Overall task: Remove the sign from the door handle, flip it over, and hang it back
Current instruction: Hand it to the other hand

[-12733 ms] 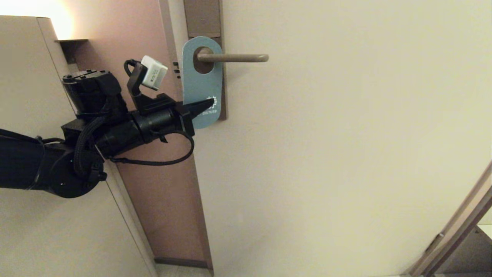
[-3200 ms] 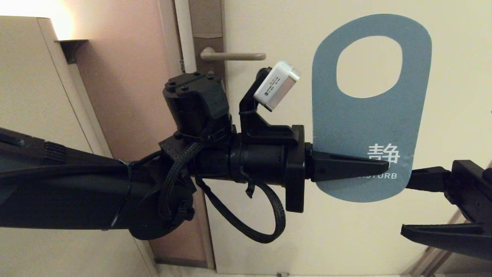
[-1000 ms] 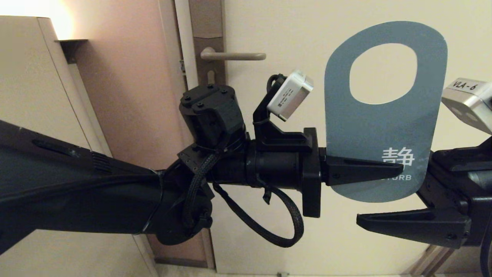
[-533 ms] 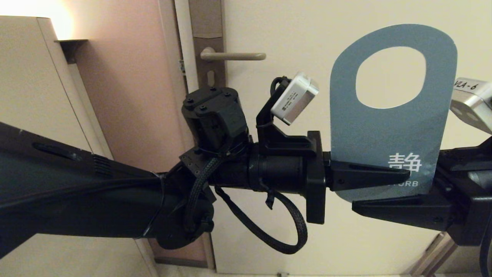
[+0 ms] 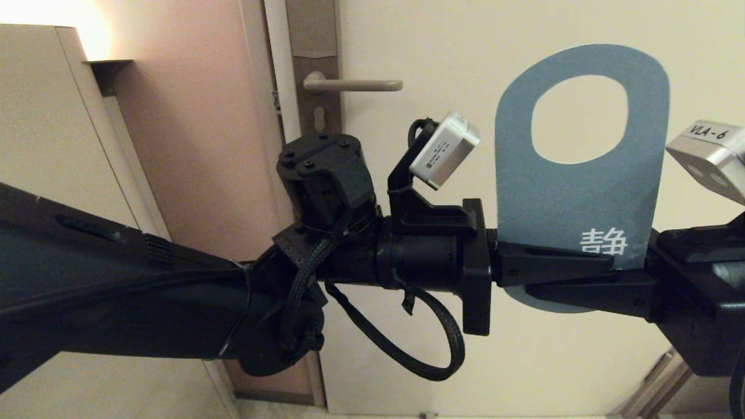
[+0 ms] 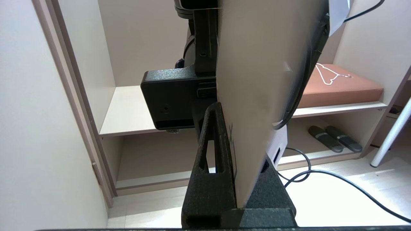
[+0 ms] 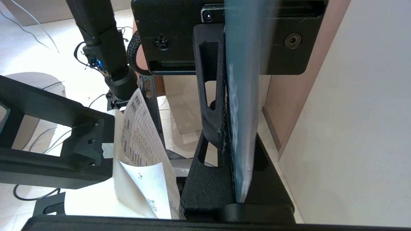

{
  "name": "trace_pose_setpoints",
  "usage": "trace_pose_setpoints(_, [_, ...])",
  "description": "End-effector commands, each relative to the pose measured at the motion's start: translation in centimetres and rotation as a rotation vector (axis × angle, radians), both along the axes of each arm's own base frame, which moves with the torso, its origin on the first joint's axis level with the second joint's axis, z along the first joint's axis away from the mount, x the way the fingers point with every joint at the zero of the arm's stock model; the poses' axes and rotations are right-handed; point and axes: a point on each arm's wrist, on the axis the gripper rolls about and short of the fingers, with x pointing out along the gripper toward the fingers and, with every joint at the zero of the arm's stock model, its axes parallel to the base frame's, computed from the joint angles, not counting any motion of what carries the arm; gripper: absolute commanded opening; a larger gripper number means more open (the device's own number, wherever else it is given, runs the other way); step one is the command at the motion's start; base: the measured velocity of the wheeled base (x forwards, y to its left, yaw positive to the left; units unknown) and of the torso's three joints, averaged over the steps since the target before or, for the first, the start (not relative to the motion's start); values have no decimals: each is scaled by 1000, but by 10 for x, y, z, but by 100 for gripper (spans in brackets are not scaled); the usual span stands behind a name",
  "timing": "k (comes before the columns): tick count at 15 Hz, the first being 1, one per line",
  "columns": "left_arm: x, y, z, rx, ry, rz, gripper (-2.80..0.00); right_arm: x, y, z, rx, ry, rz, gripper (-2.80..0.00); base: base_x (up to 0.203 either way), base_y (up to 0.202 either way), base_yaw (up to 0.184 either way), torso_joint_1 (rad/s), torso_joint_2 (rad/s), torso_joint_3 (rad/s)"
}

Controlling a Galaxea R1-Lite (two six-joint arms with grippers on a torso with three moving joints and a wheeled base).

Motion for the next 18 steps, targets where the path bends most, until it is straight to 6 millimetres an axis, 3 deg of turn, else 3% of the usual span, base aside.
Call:
trace_pose_setpoints(1, [0,-1,-1,-1,-1,-6,-280,0,0,-1,-1,3,3,-280,0,0,0,0,0,0])
trace_pose_setpoints(7, [1,-2,-3,2,-1,-2,-280,0,0,-3,-3,8,3,-280,0,0,0,0,0,0])
trace_pose_setpoints(8, [1,-2,-3,2,-2,-1,0,0,0,-3,-3,8,3,-280,0,0,0,0,0,0])
trace_pose_setpoints(18, [3,3,-3,5,6,13,0,-6,-3,-4,-1,7,3,-280,0,0,0,0,0,0])
